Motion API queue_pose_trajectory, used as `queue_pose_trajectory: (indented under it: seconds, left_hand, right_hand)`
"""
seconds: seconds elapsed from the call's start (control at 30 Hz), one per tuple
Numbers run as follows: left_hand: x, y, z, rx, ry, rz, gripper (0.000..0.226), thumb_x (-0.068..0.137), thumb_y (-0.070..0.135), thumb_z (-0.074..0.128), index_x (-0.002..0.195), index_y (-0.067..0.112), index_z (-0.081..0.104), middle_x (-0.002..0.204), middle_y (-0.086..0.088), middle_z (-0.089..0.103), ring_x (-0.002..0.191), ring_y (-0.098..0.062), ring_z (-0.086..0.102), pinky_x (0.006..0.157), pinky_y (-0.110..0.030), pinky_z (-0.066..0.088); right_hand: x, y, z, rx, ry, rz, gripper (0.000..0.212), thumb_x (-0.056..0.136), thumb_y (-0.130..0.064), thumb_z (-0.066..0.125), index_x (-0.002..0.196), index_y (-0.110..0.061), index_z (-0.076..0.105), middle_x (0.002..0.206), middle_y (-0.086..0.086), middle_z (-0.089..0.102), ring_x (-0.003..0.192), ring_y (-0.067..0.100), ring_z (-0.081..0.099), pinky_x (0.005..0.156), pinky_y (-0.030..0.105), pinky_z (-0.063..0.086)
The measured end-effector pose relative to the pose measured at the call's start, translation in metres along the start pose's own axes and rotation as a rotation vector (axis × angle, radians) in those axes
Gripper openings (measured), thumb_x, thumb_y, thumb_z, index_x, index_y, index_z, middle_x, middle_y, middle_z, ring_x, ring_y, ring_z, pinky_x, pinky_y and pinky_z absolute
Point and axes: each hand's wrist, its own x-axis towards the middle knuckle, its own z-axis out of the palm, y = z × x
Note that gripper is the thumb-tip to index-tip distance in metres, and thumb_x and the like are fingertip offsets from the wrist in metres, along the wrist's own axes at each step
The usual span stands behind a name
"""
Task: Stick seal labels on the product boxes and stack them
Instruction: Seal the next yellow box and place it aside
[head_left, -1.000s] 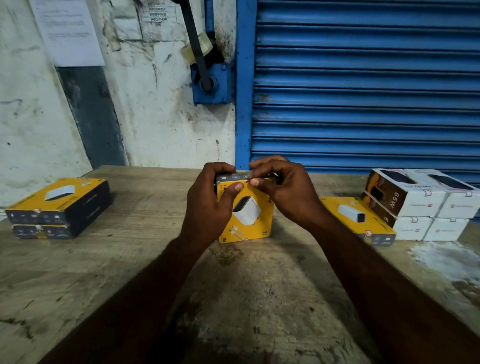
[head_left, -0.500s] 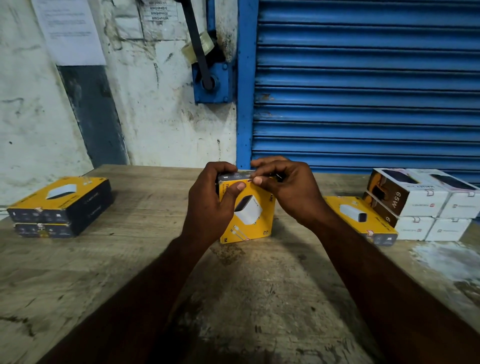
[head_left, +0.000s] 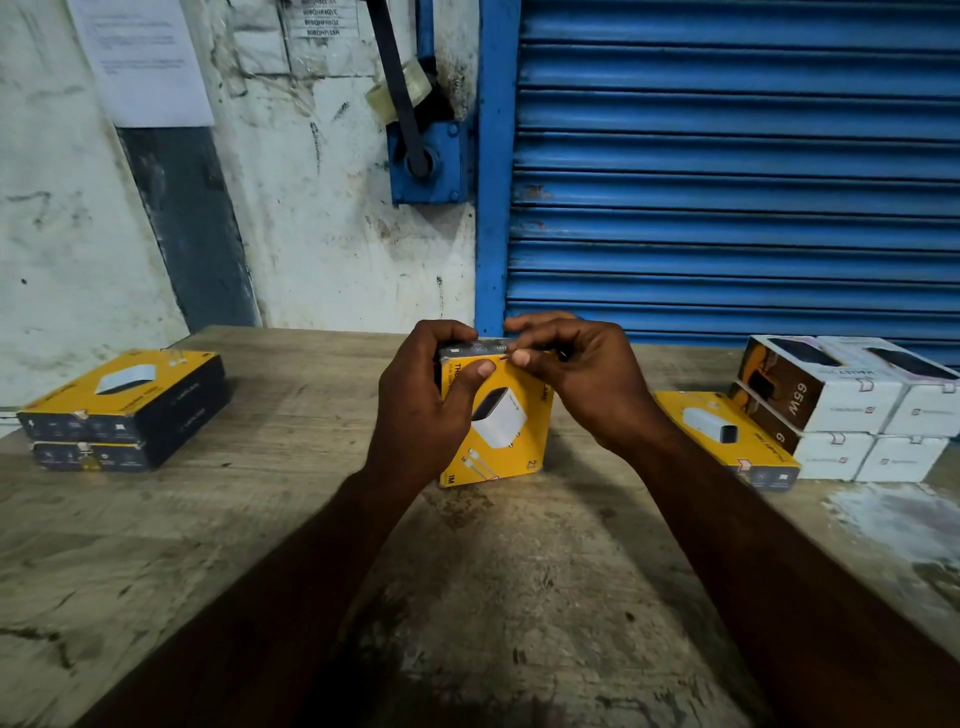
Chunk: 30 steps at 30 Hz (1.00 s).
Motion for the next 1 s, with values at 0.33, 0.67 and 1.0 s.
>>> queue_pose_trajectory:
  seconds: [0.33,0.67,1.0]
  left_hand:
    - [-0.0004,0.0012,-0.0013,-0.005,0.013,-0.001,0.024,0.091,0.024,0.070,0.112,0.022,0.057,0.104,0.006,0.066,0.095,-0.004,0.065,0.080,-0.036,0.057]
    - [0.0006,-0.0039,-0.0050,0.004,0.039,-0.046,0.025,0.090,0.024,0.070,0.112,0.020,0.058,0.104,0.007,0.067,0.095,-0.006,0.066,0.079,-0.041,0.057]
    - [0.0001,-0.0030,-0.0043,-0.009,0.022,-0.045,0.029,0.090,0.025,0.070,0.114,0.014,0.059,0.107,0.006,0.068,0.099,-0.006,0.066,0.082,-0.037,0.058]
  right_hand:
    - [-0.0014,-0.0007,0.0020,0.019,0.008,-0.012,0.026,0.084,0.001,0.074,0.083,-0.025,0.075,0.103,-0.011,0.073,0.107,0.007,0.068,0.093,0.026,0.055]
    - [0.0009,-0.0038,0.0020,0.152,0.044,-0.035,0.022,0.090,0.006,0.066,0.087,-0.015,0.071,0.094,0.006,0.076,0.098,0.021,0.073,0.090,0.033,0.058]
    - [-0.0033,-0.0021,0.0077,-0.140,0.074,-0.178,0.016,0.092,-0.005,0.069,0.095,-0.019,0.075,0.098,-0.001,0.073,0.096,0.010,0.068,0.086,0.029,0.056]
